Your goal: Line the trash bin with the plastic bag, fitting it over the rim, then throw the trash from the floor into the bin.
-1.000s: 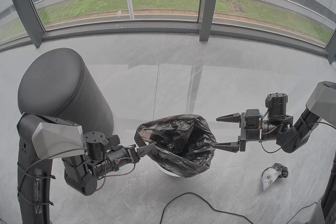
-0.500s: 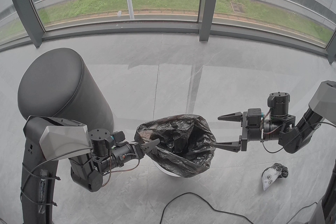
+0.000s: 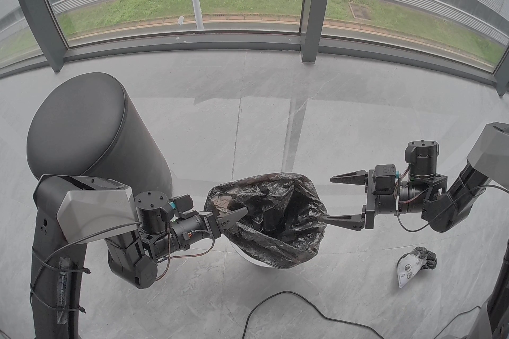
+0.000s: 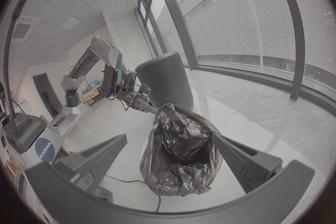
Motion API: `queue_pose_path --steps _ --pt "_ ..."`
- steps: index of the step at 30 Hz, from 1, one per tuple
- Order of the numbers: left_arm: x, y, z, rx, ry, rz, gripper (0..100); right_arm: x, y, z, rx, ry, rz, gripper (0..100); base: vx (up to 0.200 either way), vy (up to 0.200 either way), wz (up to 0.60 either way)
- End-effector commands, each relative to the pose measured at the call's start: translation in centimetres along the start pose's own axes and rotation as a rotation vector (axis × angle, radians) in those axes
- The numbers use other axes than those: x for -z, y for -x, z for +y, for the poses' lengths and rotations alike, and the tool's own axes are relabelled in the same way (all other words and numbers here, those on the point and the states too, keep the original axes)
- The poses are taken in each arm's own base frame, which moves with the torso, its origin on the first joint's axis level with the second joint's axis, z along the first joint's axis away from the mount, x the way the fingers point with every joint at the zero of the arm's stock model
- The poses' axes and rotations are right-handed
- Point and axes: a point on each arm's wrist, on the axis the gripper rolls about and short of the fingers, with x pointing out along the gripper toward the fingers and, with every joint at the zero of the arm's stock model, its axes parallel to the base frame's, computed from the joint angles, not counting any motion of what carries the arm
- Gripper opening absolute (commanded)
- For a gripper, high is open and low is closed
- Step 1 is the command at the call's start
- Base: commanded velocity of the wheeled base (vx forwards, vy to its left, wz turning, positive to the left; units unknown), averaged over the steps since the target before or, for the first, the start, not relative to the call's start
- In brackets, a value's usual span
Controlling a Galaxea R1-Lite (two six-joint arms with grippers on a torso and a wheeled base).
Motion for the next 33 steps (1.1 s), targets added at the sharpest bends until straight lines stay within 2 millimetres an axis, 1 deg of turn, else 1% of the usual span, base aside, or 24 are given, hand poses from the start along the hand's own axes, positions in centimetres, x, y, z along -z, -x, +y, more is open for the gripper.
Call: queue_pose_path --steps 1,7,8,9,10,13,19,33 --pt "-0.4 0.1 -0.7 0.014 -0.008 -0.006 100 0.2 -0.1 0.0 -0.002 -0.004 0.004 100 0.000 0.000 0.00" --pt "-0.2 0.1 -1.0 0.019 -0.005 0.001 100 0.4 -0.2 0.0 -0.004 -0.008 0.007 100 0.000 0.000 0.00" --pt "0.2 0.2 -0.9 0.014 0.003 0.017 100 0.4 -0.2 0.0 -0.002 -0.004 0.006 100 0.000 0.000 0.00" --pt "0.2 0.2 -0.9 0.014 0.003 0.017 100 0.4 -0.2 0.0 -0.002 -0.004 0.006 100 0.000 0.000 0.00" --pt "0.8 0.2 -0.8 0.009 0.008 0.035 100 0.4 -0.2 -0.1 0.005 0.007 -0.001 100 0.000 0.000 0.00" --pt "1.3 -0.1 -0.4 0.003 0.010 0.044 100 0.4 -0.1 0.1 0.010 0.012 -0.007 100 0.000 0.000 0.00" --pt "1.3 -0.3 -0.2 0.005 0.006 0.039 100 0.8 0.2 0.5 0.013 0.012 -0.007 100 0.000 0.000 0.00" --pt "1.4 0.0 -0.3 -0.003 0.006 0.045 100 1.0 0.2 0.6 0.012 0.012 -0.006 100 0.000 0.000 0.00"
